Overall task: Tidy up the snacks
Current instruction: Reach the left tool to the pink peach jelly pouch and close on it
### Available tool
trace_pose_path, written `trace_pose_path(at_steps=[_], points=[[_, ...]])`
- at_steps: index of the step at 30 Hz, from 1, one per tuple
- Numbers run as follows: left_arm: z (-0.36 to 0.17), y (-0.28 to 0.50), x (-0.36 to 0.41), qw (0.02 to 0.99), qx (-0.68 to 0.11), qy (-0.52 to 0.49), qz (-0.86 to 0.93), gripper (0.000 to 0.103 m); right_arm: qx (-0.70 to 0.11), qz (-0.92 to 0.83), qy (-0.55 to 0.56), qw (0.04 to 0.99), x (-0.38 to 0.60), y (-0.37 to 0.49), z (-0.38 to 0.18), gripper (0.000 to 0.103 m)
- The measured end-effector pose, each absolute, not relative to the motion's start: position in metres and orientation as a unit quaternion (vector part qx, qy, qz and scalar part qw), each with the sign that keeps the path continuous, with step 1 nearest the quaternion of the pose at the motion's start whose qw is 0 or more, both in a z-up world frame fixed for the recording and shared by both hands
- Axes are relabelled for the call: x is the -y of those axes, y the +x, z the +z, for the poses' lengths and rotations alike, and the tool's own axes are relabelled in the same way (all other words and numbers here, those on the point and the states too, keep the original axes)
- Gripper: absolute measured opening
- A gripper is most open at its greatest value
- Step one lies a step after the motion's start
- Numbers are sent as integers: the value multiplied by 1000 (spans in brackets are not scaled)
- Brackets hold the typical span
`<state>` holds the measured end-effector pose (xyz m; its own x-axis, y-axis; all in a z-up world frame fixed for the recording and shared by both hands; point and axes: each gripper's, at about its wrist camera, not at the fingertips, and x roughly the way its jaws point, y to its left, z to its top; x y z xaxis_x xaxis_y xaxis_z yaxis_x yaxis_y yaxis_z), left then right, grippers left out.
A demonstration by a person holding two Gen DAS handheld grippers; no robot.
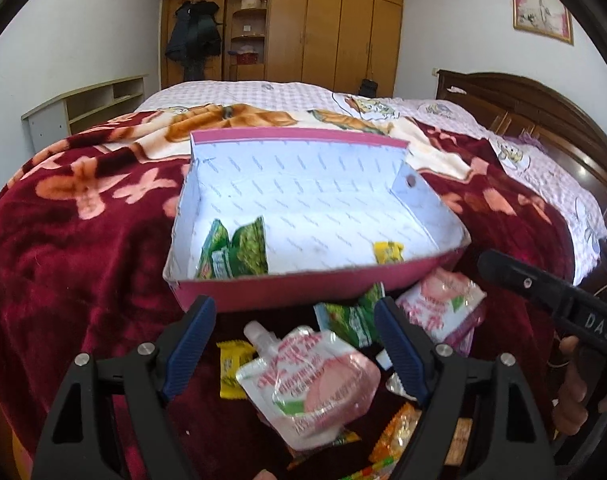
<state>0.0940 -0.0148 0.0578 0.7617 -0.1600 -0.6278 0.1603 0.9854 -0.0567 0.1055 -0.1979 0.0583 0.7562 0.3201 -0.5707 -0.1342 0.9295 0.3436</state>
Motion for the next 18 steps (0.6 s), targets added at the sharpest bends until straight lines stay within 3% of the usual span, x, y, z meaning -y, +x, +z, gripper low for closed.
trace_pose_path(at_steps=[5,18], points=[[48,87,18,938,-339,7,-70,85,-328,111,149,926,201,92,49,64],[21,86,25,928,-370,-7,-47,85,-342,117,141,922,198,78,25,64]])
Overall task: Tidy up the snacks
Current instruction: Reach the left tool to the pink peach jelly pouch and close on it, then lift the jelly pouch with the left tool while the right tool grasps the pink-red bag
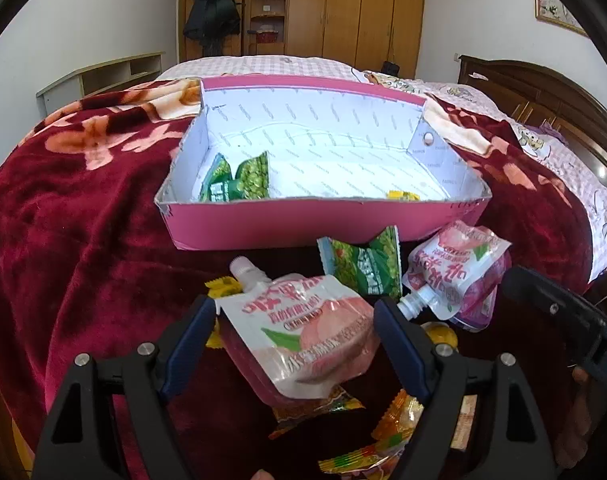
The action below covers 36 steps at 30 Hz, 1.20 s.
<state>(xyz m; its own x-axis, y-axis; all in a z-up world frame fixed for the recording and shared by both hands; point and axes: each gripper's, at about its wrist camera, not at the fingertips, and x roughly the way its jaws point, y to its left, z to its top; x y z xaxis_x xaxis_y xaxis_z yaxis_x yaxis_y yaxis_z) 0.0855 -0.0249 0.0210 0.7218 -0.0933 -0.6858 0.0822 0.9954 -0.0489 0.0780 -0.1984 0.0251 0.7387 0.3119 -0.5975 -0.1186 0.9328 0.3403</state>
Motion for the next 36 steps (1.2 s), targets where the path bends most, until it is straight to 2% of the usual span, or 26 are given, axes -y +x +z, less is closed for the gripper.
trace_pose_path(at_steps=[21,36], points=[[3,81,53,942,-326,83,-4,86,-351,113,156,916,201,76,8,65],[0,95,53,944,-320,78,-17,86,-352,114,149,917,191,72,9,65]])
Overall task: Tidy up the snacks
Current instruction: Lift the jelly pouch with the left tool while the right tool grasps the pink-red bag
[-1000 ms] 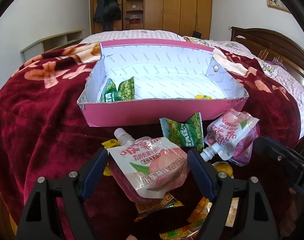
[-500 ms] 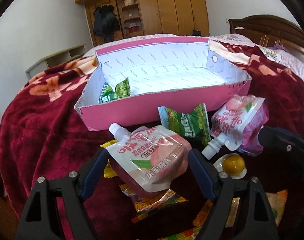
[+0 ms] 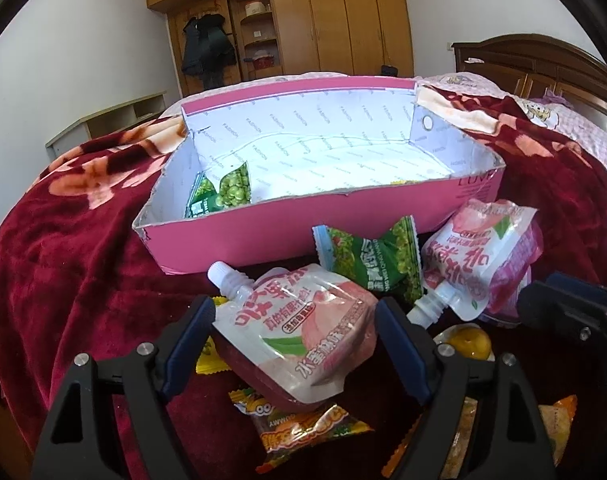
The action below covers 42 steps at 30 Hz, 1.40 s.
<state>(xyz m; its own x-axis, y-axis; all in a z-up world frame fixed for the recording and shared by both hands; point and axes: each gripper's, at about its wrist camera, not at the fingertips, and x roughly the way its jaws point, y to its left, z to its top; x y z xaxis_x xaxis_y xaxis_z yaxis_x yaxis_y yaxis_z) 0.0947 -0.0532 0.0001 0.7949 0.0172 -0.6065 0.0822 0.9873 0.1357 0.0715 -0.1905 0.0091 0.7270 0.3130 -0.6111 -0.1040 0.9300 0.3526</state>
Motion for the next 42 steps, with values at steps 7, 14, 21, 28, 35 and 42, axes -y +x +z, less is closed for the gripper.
trace_pose_path(at_steps=[7,14,21,28,35,42], points=[[3,90,47,947,-313,69,-30,78,-354,110,145,918,186,71,9,65],[6,82,42,949,-306,60,-42,75,-357,105,139,918,181,71,10,65],[15,72,26,952,-299,25,-55,74,-361,101,133,918,176,74,9,65],[14,69,4,950,-305,-9,-62,74,-361,97,126,919,170,82,12,65],[7,70,1,951,-302,-10,-73,75,-365,90,134,917,167,97,10,65],[-5,78,6,942,-324,0,-83,79,-364,90,142,916,163,107,8,64]])
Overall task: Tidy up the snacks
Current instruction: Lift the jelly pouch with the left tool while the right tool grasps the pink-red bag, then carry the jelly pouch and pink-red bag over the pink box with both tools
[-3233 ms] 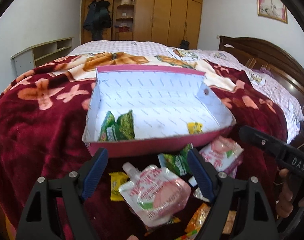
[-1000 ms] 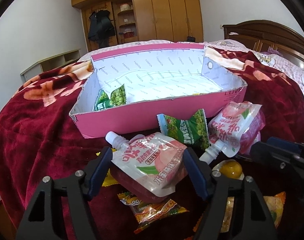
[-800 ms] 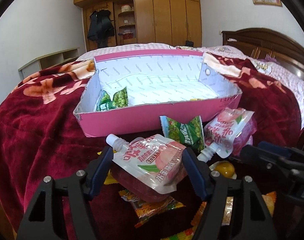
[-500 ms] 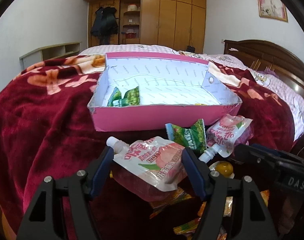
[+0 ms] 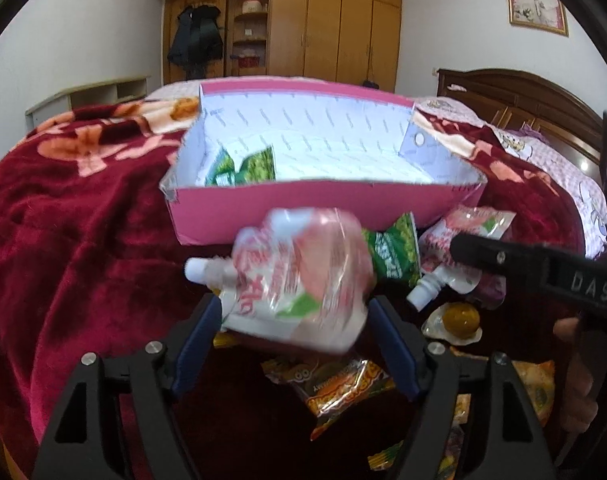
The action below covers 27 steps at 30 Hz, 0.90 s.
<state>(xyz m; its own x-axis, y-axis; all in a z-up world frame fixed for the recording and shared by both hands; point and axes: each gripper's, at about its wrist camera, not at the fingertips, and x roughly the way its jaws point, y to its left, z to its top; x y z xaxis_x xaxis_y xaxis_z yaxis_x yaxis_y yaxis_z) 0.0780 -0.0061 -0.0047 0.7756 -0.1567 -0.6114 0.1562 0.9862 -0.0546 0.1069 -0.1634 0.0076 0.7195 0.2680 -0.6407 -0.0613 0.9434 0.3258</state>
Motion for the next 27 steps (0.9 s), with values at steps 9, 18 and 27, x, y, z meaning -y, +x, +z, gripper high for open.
trace_pose_path(at_steps=[9,18,27], points=[[-3,87,-10,940,-325,-55,-86,79,-357,88,154,917,164,112,6,60],[0,101,-16,942,-321,-72,-68,79,-349,87,158,920,166,108,4,46],[3,92,-18,944,-315,-73,-69,66,-331,94,161,925,167,97,9,43]])
